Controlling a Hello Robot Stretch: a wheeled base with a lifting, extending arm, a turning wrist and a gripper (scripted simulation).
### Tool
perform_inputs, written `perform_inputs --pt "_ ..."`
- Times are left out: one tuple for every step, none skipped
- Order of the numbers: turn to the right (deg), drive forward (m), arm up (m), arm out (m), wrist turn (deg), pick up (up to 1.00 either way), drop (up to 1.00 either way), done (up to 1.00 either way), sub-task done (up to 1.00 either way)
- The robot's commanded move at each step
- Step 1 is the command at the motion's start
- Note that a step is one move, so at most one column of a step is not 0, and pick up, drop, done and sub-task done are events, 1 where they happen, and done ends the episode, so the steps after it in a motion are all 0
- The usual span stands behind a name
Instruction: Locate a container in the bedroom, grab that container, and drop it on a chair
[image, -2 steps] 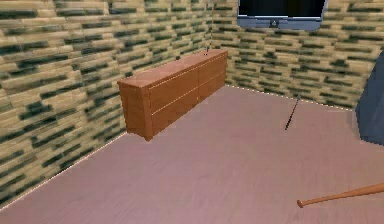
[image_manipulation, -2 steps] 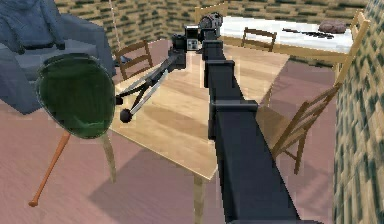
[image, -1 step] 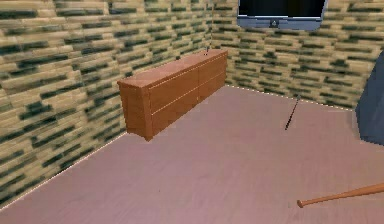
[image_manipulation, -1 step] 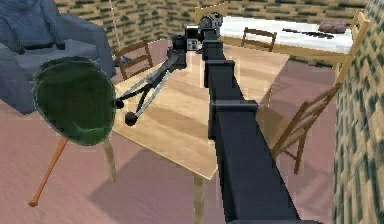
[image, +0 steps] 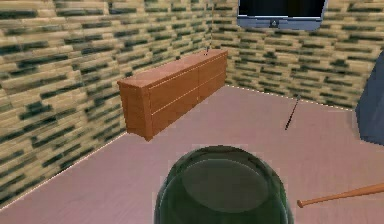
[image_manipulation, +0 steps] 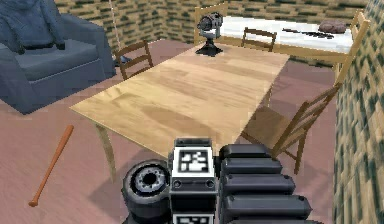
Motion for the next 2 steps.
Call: perform_inputs --pt "18.0 0.0 0.0 0.0 0.0 0.0 0.0 0.0 0.0" --pt "0.0 1.0 0.0 0.0 0.0 0.0 0.0 0.0 0.0"
